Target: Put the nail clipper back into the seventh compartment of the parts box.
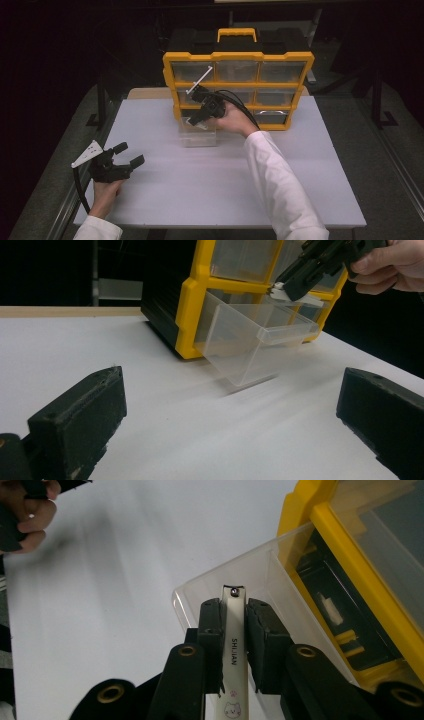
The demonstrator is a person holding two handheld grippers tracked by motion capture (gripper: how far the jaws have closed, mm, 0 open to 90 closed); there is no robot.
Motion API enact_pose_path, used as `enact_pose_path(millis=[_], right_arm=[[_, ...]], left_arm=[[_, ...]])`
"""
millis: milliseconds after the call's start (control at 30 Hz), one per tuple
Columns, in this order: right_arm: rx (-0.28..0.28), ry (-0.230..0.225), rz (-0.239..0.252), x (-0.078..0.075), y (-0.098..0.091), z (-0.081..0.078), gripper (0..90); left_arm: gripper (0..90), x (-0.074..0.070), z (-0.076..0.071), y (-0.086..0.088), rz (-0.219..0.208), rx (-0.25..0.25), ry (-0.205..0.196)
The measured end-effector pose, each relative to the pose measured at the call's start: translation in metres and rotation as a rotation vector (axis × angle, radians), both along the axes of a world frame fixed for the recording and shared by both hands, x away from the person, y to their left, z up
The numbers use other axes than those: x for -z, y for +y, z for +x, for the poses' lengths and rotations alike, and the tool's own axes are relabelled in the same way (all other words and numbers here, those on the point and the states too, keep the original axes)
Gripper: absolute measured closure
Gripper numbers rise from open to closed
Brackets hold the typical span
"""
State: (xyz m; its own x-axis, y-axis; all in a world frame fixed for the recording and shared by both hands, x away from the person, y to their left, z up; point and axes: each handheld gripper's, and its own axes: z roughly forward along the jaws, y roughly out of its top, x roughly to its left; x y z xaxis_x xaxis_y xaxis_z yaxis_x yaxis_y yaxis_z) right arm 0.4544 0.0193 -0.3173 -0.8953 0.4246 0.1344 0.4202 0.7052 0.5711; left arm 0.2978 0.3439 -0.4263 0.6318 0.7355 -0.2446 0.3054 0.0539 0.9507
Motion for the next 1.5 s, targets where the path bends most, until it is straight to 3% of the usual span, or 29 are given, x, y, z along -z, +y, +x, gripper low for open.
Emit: enact_pose_path(millis=[400,467,733,833,900,933,1000,1067,1100,1500], right_arm=[[0.026,-0.004,-0.045,0.010,0.006,0.005,75.3],[0.048,-0.002,-0.034,0.011,0.005,0.006,59.8],[0.064,-0.001,-0.011,0.008,-0.001,0.004,38.3],[0.089,0.011,-0.003,0.006,-0.007,0.001,22.7],[0.089,0.011,-0.003,0.006,-0.007,0.001,22.7],[0.093,0.014,0.020,0.004,-0.011,-0.001,14.1],[0.098,0.009,0.021,0.004,-0.012,-0.002,13.1],[0.090,-0.026,0.023,0.004,-0.015,-0.004,10.5],[0.091,-0.034,0.018,0.003,-0.017,-0.006,2.0],[0.110,-0.059,0.062,0.003,-0.033,-0.017,0.0]], left_arm=[[0.0,0.000,0.001,0.000,-0.003,0.000,0.001],[0.0,0.000,0.001,0.000,-0.001,0.000,0.002],[0.0,0.000,0.001,0.000,-0.001,-0.002,0.002],[0.0,0.001,0.001,0.000,0.000,-0.001,0.002],[0.0,0.001,0.001,-0.001,0.001,-0.001,0.002],[0.0,0.001,0.001,-0.001,0.002,0.000,0.003],[0.0,0.001,0.001,0.000,0.003,-0.001,0.002],[0.0,0.001,0.001,0.000,0.003,-0.003,0.002],[0.0,0.001,0.001,0.000,0.002,-0.004,0.001],[0.0,0.001,0.000,0.000,0.005,-0.007,-0.001]])
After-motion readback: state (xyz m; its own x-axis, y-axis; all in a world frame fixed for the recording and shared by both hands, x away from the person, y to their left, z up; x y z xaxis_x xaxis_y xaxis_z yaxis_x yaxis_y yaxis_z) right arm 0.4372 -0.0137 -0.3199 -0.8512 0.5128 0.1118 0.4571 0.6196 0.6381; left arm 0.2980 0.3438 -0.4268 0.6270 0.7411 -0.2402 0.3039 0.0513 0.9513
